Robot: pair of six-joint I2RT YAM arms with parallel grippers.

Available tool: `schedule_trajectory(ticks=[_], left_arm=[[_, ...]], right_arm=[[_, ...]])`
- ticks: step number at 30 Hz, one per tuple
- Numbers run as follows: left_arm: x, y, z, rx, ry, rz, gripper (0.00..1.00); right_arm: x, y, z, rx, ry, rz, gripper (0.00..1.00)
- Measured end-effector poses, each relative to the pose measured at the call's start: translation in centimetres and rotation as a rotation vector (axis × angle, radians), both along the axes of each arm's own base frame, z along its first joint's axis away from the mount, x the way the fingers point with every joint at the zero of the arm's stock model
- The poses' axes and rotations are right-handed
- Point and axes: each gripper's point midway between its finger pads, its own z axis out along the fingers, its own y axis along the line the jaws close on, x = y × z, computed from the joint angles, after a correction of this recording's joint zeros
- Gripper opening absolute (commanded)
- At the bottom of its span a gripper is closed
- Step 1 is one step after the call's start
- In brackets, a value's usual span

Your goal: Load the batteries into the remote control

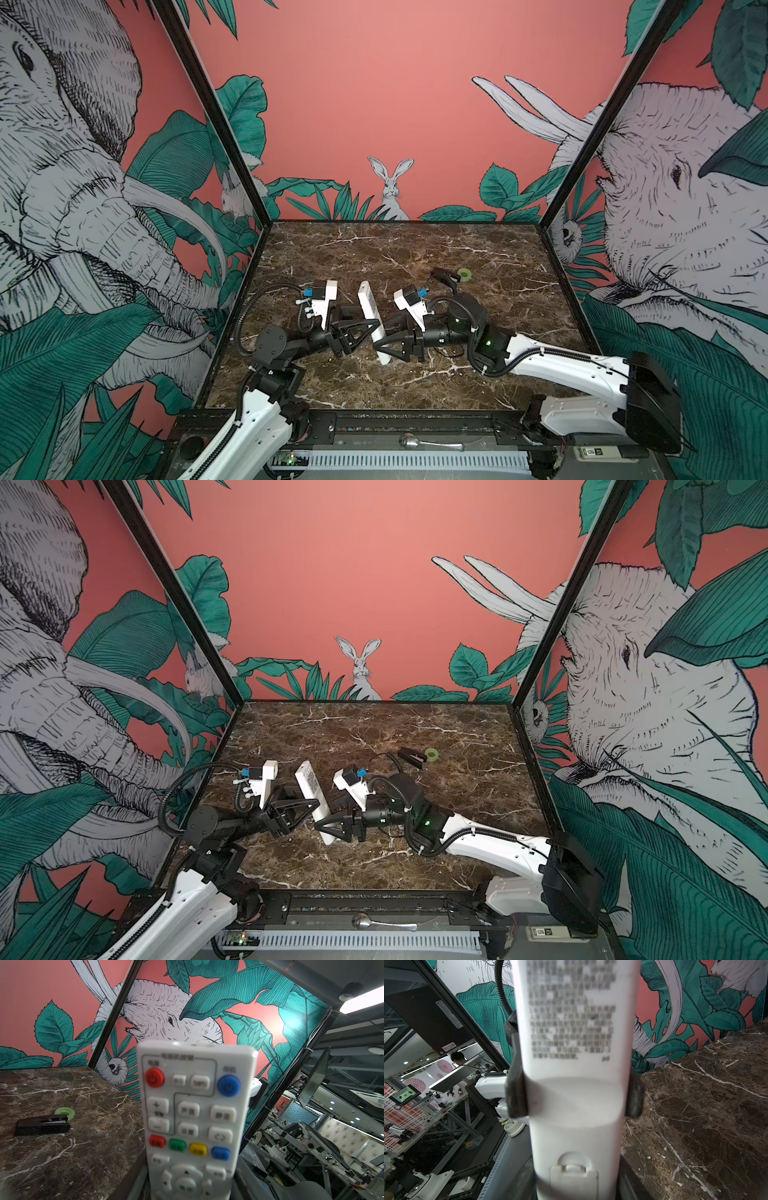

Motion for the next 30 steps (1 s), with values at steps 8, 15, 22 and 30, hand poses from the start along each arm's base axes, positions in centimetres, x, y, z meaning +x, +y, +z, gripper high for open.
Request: schedule_trajectory(ticks=[8,15,22,30], left_arm=[[0.0,0.0,0.0,-0.001,0.000,-0.001,0.26],[0.1,-0.1,-0.1,0.003,0.006,0.003,0.13],[0.7,-0.1,-1.0,0.027,0.037,0.031,0.07],[2.2,0.4,-1.5,0.102,0.065,0.141,0.05]], right_arm=[[-0.1,0.0,0.0,0.000,0.002,0.003,0.26],[0.1,0.0,-0.2,-0.007,0.000,-0.008,0.66],[0.6,0.0,-0.7,-0.027,-0.011,-0.036,0.89],[1.8,-1.1,-1.8,-0.107,-0.034,-0.141,0.95]])
